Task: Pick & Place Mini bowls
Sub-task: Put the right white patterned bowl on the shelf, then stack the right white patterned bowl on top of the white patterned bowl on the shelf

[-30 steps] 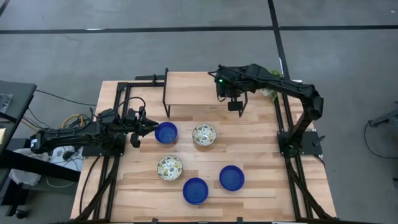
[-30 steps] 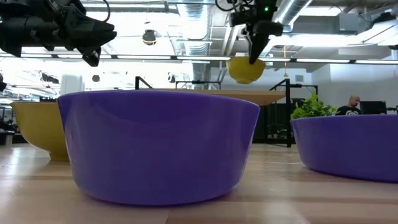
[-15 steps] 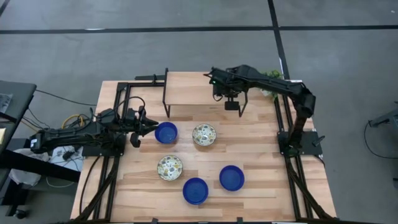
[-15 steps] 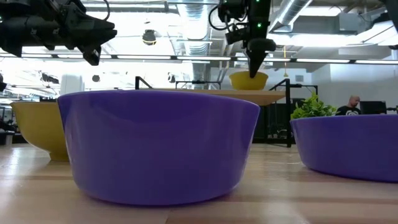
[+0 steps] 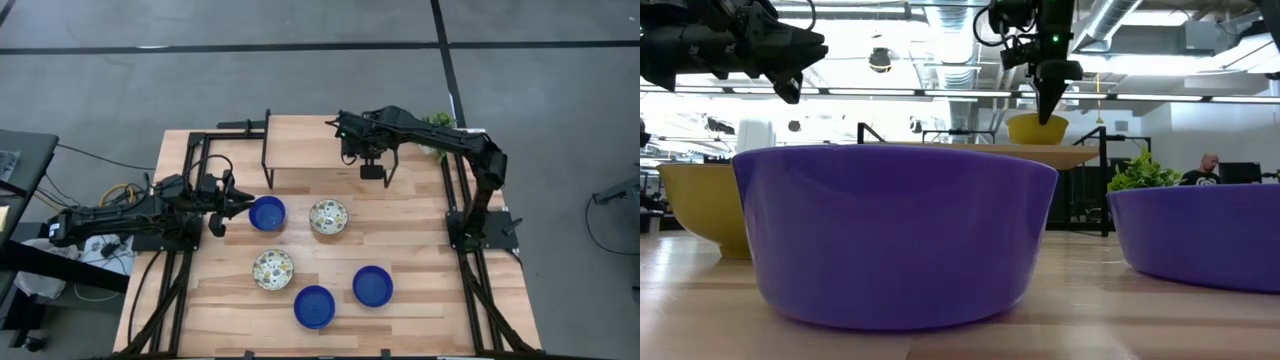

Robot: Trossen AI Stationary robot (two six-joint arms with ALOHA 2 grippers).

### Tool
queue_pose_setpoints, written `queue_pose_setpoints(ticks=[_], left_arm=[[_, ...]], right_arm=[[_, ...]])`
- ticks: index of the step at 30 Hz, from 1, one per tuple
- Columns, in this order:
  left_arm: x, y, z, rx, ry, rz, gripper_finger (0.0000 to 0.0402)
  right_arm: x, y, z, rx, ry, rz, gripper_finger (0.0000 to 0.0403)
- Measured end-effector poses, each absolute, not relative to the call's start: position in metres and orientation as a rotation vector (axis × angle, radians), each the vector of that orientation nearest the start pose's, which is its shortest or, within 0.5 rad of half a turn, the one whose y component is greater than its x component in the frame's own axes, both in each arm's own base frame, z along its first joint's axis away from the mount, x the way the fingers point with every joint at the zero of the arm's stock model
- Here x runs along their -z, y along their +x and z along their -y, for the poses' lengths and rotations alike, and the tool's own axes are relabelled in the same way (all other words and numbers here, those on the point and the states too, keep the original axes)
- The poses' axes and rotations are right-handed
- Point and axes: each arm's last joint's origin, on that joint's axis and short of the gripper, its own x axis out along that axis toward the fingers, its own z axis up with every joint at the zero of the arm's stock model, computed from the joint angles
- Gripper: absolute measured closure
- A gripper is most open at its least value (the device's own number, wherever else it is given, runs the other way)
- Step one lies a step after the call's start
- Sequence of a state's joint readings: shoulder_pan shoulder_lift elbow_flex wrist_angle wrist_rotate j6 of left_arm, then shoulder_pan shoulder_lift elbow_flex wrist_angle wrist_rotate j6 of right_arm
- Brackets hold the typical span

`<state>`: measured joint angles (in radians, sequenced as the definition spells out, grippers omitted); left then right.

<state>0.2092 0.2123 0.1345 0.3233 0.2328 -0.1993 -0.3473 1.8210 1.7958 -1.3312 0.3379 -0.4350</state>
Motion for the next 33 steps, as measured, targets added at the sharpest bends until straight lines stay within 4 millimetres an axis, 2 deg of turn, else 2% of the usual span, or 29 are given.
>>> queue_pose_setpoints(ticks=[17,33], left_arm=[[-0.2239,0.1028,-0.0150,0.048,-0.143,0.244,0.0320],[-0.2247,0.1026,-0.0150,0.049,-0.141,0.252,0.0320]], right_arm=[[-0.3206,0.3316,0.1289,0.242,-0.318,-1.430,0.0382],[-0.3232,0.3314,0.1243,0.247,-0.315,-1.419,0.0272]])
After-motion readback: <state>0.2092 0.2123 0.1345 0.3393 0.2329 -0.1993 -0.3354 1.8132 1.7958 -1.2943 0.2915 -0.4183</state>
